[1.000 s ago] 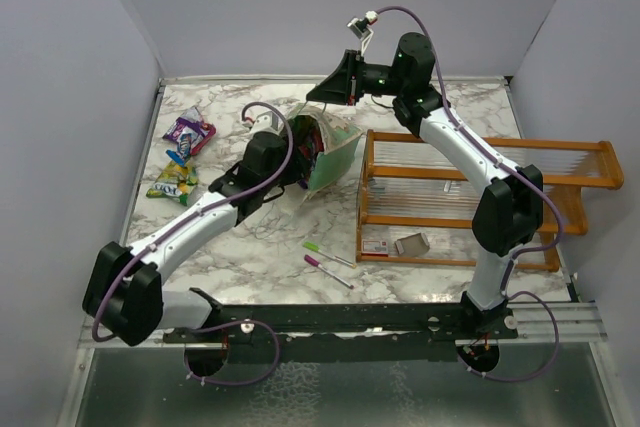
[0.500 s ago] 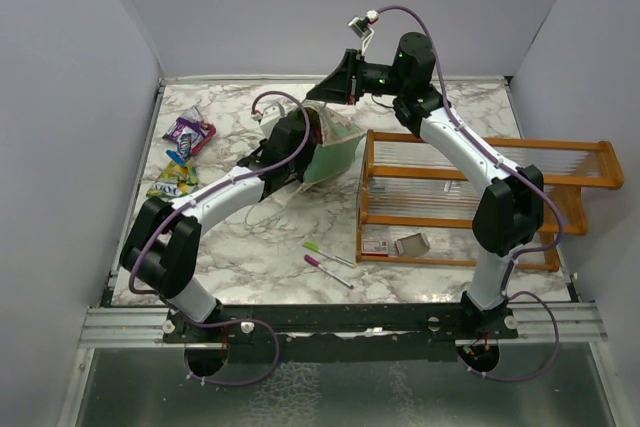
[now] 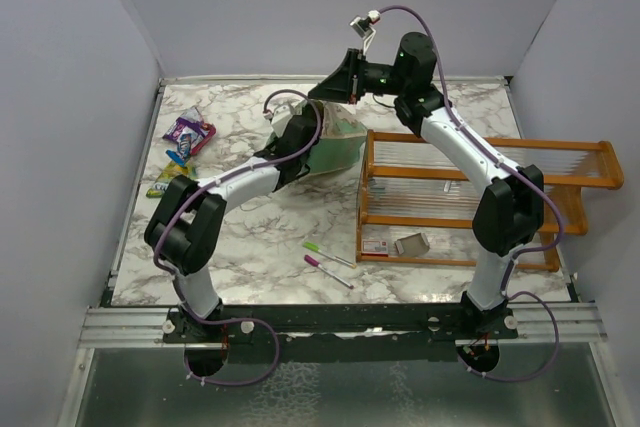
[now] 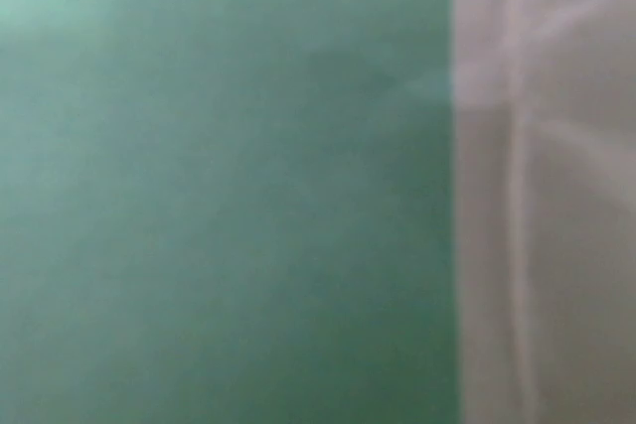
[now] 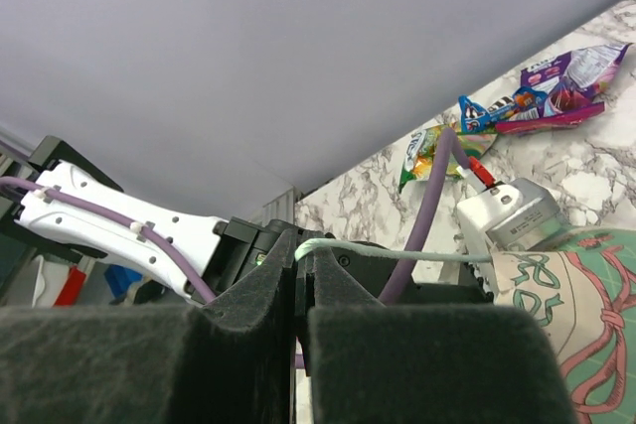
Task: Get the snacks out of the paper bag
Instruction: Take out the snack from the paper bag.
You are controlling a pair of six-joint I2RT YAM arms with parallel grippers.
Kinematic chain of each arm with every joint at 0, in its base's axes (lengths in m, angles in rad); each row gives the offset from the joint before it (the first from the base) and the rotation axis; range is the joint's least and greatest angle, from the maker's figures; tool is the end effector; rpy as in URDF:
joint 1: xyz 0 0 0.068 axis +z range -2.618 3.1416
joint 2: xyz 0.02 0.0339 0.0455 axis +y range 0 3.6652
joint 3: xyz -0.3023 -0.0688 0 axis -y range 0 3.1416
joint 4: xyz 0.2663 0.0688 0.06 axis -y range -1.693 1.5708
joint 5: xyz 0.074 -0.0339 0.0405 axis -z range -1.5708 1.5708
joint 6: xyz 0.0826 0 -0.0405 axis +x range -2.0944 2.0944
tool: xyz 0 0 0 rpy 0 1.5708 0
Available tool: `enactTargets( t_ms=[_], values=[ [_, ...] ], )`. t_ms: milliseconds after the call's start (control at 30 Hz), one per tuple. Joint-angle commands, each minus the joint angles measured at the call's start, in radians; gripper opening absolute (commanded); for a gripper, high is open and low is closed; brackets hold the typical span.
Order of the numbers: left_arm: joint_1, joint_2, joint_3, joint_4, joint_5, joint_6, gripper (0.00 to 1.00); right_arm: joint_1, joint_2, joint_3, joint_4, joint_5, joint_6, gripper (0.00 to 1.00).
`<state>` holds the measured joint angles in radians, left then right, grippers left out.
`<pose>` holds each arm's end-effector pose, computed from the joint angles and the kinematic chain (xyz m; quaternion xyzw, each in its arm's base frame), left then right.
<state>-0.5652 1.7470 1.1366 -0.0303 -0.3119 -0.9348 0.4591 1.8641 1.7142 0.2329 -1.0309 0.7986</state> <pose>0.3919 -0.2185 0.2164 -0.2307 0.8551 -0.2004 0.4188 0.4130 0.2832 0.4321 -0.2580 0.6420 0.6465 0.3214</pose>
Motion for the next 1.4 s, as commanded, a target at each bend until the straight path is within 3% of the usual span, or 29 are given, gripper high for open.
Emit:
enactTargets(
  t_ms=[0,133,400,767,1100,1233,1367],
  values=[
    [0.004,0.033,0.041,-0.027,-0.022,0.041,0.35,0.0,-0.067,0.004,0.023,0.007,-0.003,0.01],
    [0.006,-0.026,0.025,-0.027,-0.04,0.078,0.19,-0.001,-0.076,-0.005,0.011,0.012,-0.02,0.01],
    [0.01,-0.198,-0.021,-0.053,-0.008,0.133,0.0,0.0,-0.078,-0.016,0.003,0.015,-0.03,0.01],
    [0.011,-0.486,-0.087,-0.102,0.099,0.171,0.0,0.0,-0.085,-0.029,-0.038,0.046,-0.076,0.01],
    [0.013,-0.722,-0.095,-0.235,0.17,0.313,0.0,-0.002,-0.072,-0.025,-0.048,0.049,-0.084,0.01],
    [0.013,-0.795,-0.08,-0.337,0.104,0.406,0.0,-0.002,-0.071,-0.025,-0.048,0.049,-0.086,0.01],
    [0.013,-0.862,-0.077,-0.426,-0.054,0.504,0.0,-0.002,-0.067,-0.016,-0.051,0.047,-0.084,0.01]
  ],
)
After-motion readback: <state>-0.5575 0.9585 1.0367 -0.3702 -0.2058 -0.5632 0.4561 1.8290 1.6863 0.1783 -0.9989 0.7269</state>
